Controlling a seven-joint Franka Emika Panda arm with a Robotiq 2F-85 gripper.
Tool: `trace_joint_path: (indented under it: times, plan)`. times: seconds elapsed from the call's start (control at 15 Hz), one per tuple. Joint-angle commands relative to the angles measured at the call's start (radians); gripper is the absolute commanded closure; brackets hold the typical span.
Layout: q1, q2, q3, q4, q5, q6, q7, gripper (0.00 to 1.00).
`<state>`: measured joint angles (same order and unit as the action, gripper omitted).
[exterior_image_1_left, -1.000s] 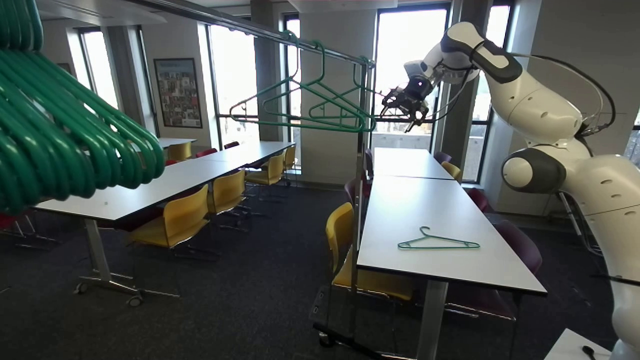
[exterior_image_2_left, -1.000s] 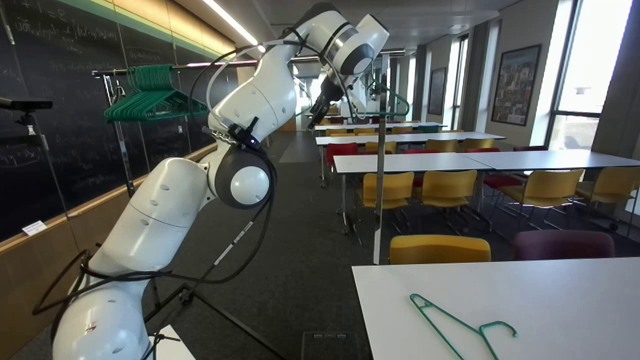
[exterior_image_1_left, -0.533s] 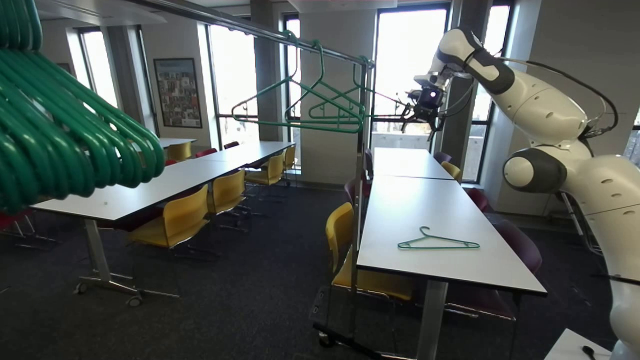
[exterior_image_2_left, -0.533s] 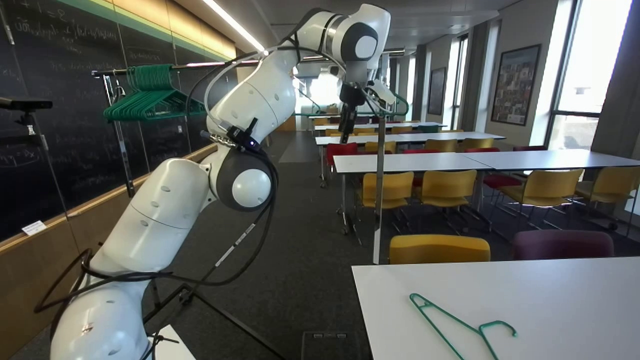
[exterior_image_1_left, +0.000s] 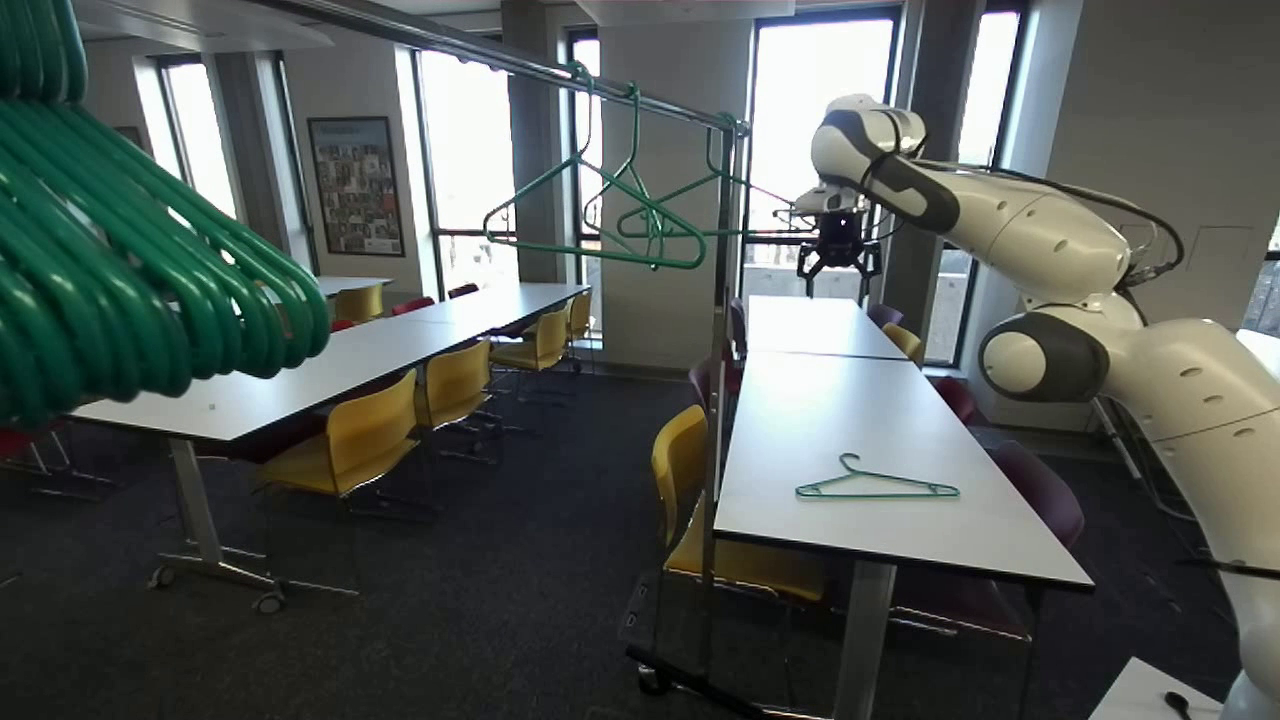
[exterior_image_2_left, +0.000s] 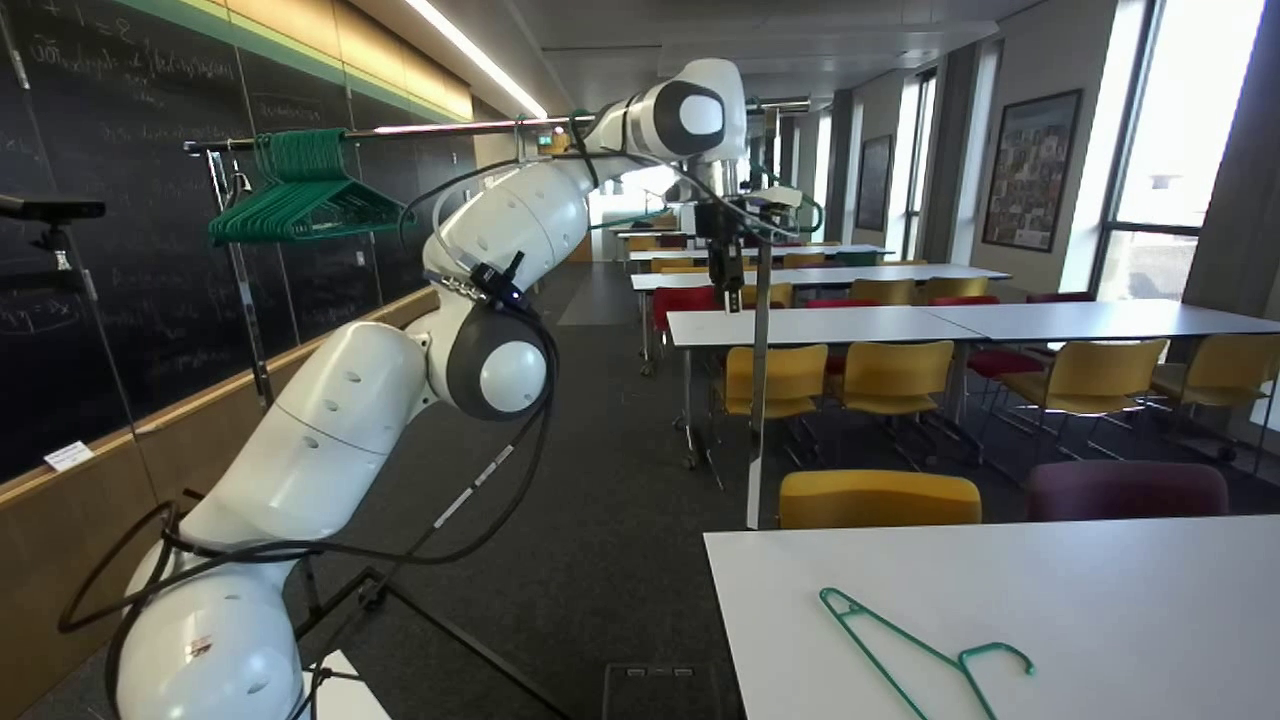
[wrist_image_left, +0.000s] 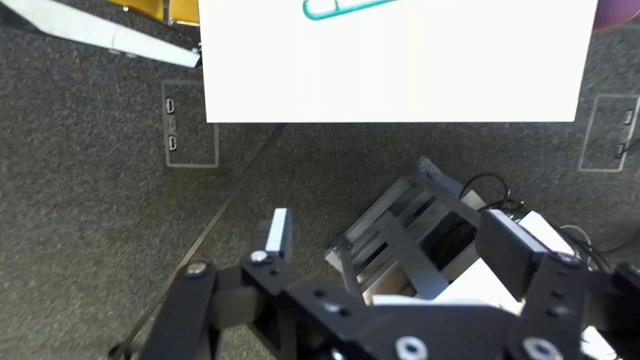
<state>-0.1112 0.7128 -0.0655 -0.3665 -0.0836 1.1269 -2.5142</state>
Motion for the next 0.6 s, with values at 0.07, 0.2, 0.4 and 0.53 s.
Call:
trace_joint_path:
  times: [0.07, 0.2, 0.4, 0.53]
  plan:
    - [0.084, 0.034, -0.053, -0.025, -0.165, 0.104, -0.046, 0.0]
    - [0.1, 0.06, -0.049, -0.021, -0.181, 0.13, -0.037, 0.0]
    - [0.112, 0.084, -0.037, -0.021, -0.171, 0.149, -0.033, 0.0]
    - [0.115, 0.098, -0.032, -0.021, -0.162, 0.15, -0.035, 0.0]
